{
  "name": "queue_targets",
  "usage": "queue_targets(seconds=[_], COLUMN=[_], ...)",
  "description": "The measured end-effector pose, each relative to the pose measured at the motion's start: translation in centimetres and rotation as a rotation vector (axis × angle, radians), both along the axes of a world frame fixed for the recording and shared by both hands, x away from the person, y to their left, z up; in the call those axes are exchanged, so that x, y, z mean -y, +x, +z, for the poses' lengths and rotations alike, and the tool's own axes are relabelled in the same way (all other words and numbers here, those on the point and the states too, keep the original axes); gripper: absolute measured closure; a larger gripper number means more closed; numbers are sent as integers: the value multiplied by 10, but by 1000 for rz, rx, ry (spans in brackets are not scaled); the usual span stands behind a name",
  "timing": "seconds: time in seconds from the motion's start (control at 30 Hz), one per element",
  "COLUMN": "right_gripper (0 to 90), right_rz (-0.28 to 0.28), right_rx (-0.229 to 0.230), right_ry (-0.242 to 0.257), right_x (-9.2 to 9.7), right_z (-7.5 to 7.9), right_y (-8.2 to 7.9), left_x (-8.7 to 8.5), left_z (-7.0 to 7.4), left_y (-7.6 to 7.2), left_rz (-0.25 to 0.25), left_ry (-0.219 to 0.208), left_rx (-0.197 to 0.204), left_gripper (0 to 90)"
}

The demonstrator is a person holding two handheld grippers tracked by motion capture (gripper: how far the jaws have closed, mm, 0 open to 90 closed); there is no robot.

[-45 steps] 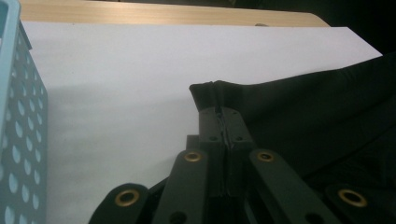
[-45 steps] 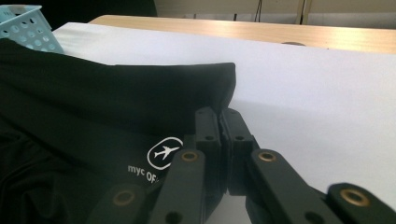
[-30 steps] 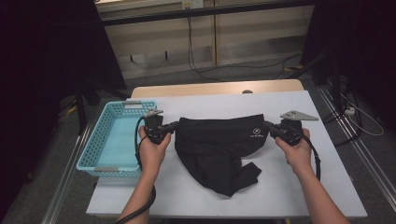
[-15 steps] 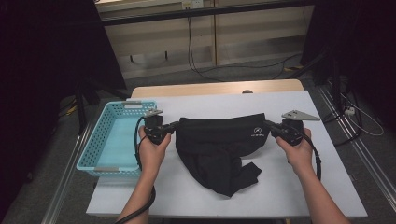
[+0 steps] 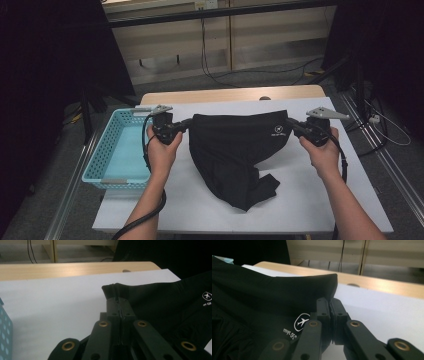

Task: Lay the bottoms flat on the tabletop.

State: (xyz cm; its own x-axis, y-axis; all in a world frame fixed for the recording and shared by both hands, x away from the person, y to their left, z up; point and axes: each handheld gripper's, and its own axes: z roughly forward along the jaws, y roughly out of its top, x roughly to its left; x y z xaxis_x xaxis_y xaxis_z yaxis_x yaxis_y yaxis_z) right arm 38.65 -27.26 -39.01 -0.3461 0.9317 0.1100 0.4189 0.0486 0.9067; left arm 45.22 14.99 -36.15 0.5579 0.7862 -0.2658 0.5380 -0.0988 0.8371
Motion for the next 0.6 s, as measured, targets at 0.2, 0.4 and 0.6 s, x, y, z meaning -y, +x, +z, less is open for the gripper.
queue_targets(seconds=[0.2,0.4,0.6], right_gripper=[871,871,871], right_rz=[-2,-26,-36], right_rx=[25,55,55], right_ry=[-4,-11,-28], right_x=[2,9,9], right_z=[19,35,33], right_y=[5,7,8], left_x=[2,5,11], left_z=[17,35,30], left_y=[6,12,15], left_rz=[2,-5,-15], left_ry=[-17,-38,-37], left_rx=[25,53,45], left_gripper=[888,888,888])
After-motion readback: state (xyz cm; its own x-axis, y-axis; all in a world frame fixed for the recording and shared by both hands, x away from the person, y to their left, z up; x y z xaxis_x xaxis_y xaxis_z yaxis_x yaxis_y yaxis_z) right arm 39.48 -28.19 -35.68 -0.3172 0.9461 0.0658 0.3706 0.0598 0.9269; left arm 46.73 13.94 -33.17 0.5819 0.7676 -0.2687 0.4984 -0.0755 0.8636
